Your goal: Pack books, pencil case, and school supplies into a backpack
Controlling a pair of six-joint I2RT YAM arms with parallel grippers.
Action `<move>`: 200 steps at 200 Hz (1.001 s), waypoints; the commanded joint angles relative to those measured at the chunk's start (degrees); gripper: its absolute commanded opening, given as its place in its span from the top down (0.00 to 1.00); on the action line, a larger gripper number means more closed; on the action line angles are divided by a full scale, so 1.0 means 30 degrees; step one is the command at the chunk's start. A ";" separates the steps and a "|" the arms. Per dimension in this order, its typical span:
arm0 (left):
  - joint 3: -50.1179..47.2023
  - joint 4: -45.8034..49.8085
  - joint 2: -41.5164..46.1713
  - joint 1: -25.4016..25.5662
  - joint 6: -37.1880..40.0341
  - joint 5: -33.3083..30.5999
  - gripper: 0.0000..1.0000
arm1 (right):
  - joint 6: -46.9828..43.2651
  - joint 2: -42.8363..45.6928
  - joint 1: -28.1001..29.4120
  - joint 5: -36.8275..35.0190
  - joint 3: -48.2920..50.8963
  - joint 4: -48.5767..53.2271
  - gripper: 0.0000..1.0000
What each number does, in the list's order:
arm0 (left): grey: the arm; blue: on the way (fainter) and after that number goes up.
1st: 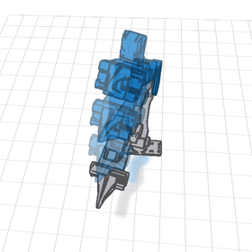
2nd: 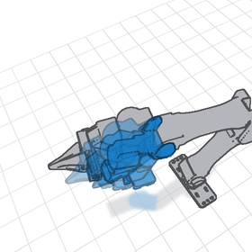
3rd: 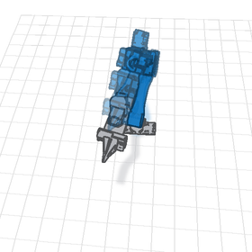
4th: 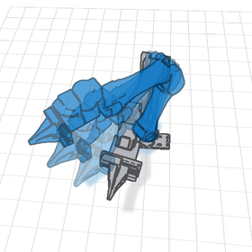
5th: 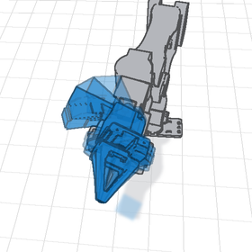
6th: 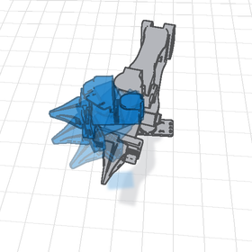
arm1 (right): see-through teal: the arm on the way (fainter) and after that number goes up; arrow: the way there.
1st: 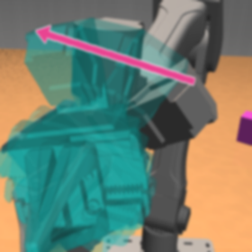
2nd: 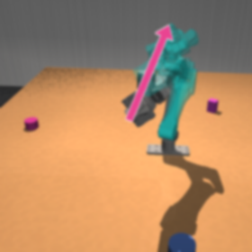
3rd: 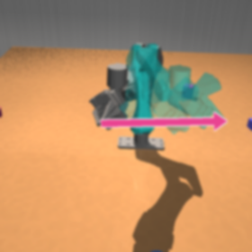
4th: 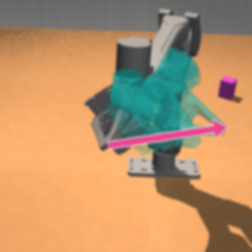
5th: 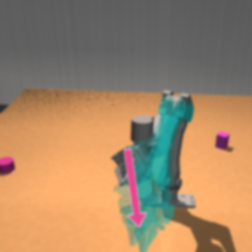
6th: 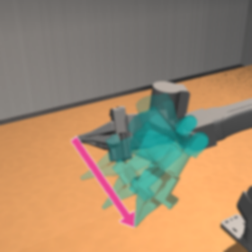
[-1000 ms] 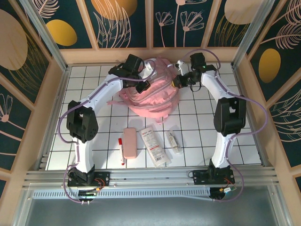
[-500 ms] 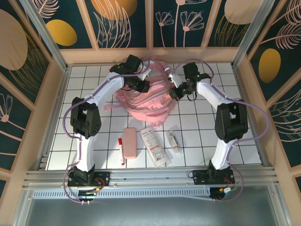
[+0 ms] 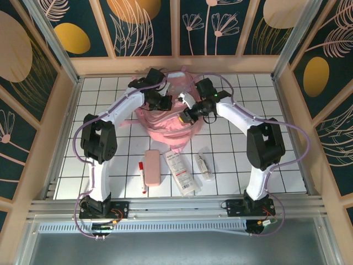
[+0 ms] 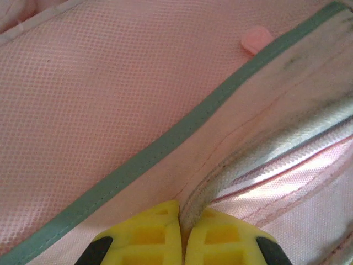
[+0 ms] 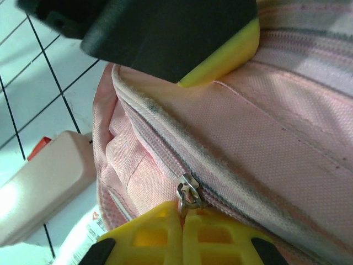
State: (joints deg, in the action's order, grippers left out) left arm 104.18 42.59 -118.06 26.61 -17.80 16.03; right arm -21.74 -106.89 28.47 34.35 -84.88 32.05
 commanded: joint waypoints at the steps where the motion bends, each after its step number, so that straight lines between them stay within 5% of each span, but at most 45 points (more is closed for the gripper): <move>1: 0.0189 -0.3532 0.1209 -0.0162 -0.2746 -0.0388 1.00 | 0.1740 -0.0167 0.0158 0.1478 0.0257 -0.0623 1.00; 38: 0.0161 -0.3339 0.2118 -0.0350 -0.3867 -0.0383 1.00 | 0.3043 -0.0797 -0.2692 0.0449 -0.0272 -0.1530 1.00; 58: -0.1032 -0.4652 0.3135 -0.0435 -0.6611 -0.0217 1.00 | 0.2757 -0.1654 -0.3489 0.0323 -0.1676 -0.1105 1.00; 96: -0.3764 -0.7478 0.4951 -0.0403 -1.1026 0.0651 1.00 | 0.1987 -0.2993 -0.3178 -0.0419 -0.3637 -0.1099 1.00; 132: -0.5453 -0.7280 0.6499 -0.0427 -1.4065 -0.1649 1.00 | 0.0640 -0.3222 -0.2825 0.0217 -0.3967 -0.1017 1.00; 200: -0.1925 -0.5474 0.4149 -0.1285 -1.4219 -0.5798 1.00 | -0.3208 0.0149 -0.0896 -0.1076 -0.0306 -0.0346 1.00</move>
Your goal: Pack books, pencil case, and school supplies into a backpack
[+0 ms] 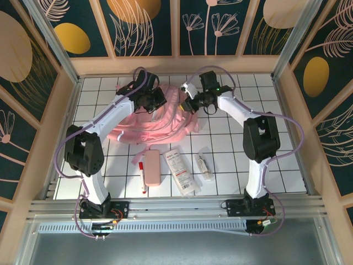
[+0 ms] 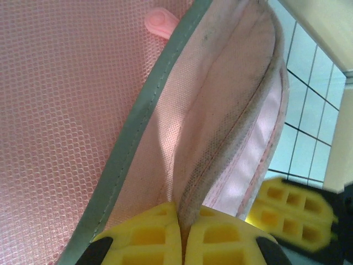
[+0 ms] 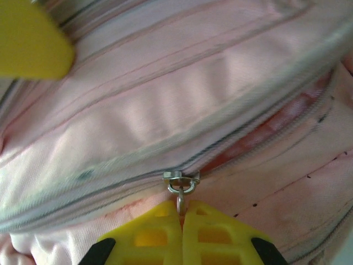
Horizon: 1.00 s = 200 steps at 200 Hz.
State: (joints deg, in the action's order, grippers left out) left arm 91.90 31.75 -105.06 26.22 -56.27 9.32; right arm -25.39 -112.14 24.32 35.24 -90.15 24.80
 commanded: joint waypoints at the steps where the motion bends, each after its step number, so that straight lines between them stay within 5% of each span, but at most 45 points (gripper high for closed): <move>1: 0.2190 -0.1886 -0.0206 -0.1182 -0.1413 -0.3569 1.00 | -0.2053 0.1943 0.0513 -0.1420 0.1526 0.2075 1.00; 64: 0.2065 -0.2695 -0.1004 -0.1448 -0.2753 -0.2883 1.00 | -0.3076 0.3949 0.2650 -0.2475 0.3562 0.1610 1.00; 155: 0.1745 -0.4082 -0.0846 -0.1473 -0.4949 -0.2641 1.00 | 0.5060 0.2800 0.5790 0.0226 0.6230 -0.3774 1.00; 200: 0.0792 -0.5588 -0.0201 -0.1474 -0.5938 -0.2428 1.00 | 1.1389 0.1973 0.7327 -0.1459 0.7356 -1.0518 1.00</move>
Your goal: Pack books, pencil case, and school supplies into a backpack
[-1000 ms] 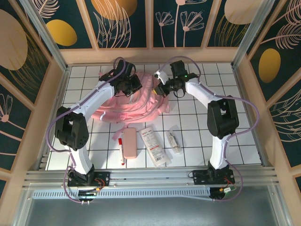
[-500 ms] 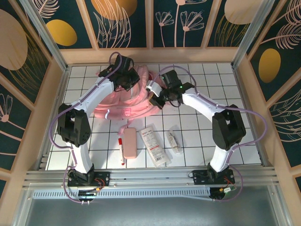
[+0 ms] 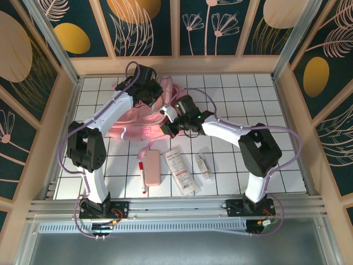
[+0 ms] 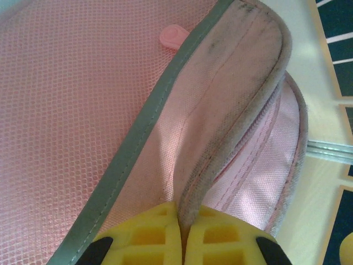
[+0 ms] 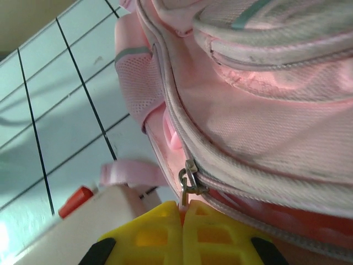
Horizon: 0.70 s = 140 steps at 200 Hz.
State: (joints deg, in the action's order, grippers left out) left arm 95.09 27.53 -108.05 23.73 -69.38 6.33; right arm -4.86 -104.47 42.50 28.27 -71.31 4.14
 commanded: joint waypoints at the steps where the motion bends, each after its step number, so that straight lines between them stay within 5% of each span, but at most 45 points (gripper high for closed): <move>1: -0.0266 -0.4204 0.0814 -0.0643 -0.1582 -0.1418 1.00 | 0.4622 -0.0591 0.1284 0.0833 0.1114 -0.3825 1.00; 30: -0.0416 -0.4551 0.0945 -0.0643 -0.2179 -0.1194 1.00 | 0.7443 -0.1643 0.2154 -0.1654 0.1072 -0.6989 1.00; 140: -0.1047 -0.7115 0.1467 -0.0584 -0.4763 -0.0811 1.00 | 0.9711 -0.6530 0.4506 -0.3770 -0.0392 -1.4987 1.00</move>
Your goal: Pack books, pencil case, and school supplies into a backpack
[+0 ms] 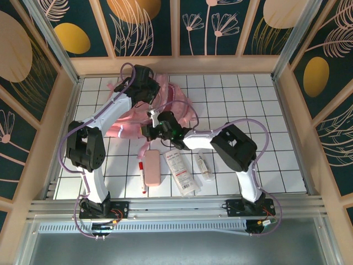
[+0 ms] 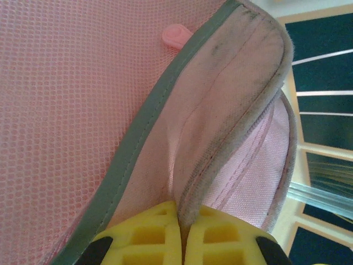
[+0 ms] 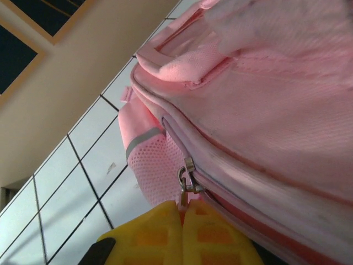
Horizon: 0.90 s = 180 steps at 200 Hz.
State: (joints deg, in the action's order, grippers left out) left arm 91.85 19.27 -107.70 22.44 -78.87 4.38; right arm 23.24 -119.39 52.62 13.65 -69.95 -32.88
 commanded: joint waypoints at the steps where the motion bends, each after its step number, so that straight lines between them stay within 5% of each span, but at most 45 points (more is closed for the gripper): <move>1: 0.0029 -0.4366 0.1355 -0.0140 -0.1601 -0.0152 1.00 | 0.0340 -0.1620 0.1156 0.1119 -0.0906 -0.2668 1.00; 42: -0.0084 -0.4396 0.1623 -0.0113 -0.1496 -0.0463 1.00 | 0.0448 -0.4074 0.1781 -0.0443 -0.2761 -0.3692 1.00; 115: -0.0354 -0.4641 0.1698 -0.0063 -0.1549 -0.0468 1.00 | -0.0491 -0.6694 0.2570 0.0782 -0.6232 -0.4221 1.00; 135: -0.0395 -0.4913 0.1681 -0.0050 -0.1808 -0.0435 1.00 | -0.0777 -0.6418 0.2762 0.0610 -0.5491 -0.5401 0.99; 160: -0.0473 -0.4997 0.1740 -0.0065 -0.1909 -0.0399 1.00 | 0.0132 -0.5913 0.2755 -0.0585 -0.1966 -1.2777 1.00; 180: -0.0871 -0.5396 0.1887 -0.0067 -0.2201 -0.0398 1.00 | -0.0200 -0.5624 0.2735 -0.1208 -0.2055 -1.1825 1.00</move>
State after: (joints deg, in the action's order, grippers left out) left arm 88.58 15.51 -106.28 21.37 -81.80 0.97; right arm 23.29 -137.62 56.97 7.75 -77.10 -61.30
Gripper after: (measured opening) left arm 0.048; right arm 0.048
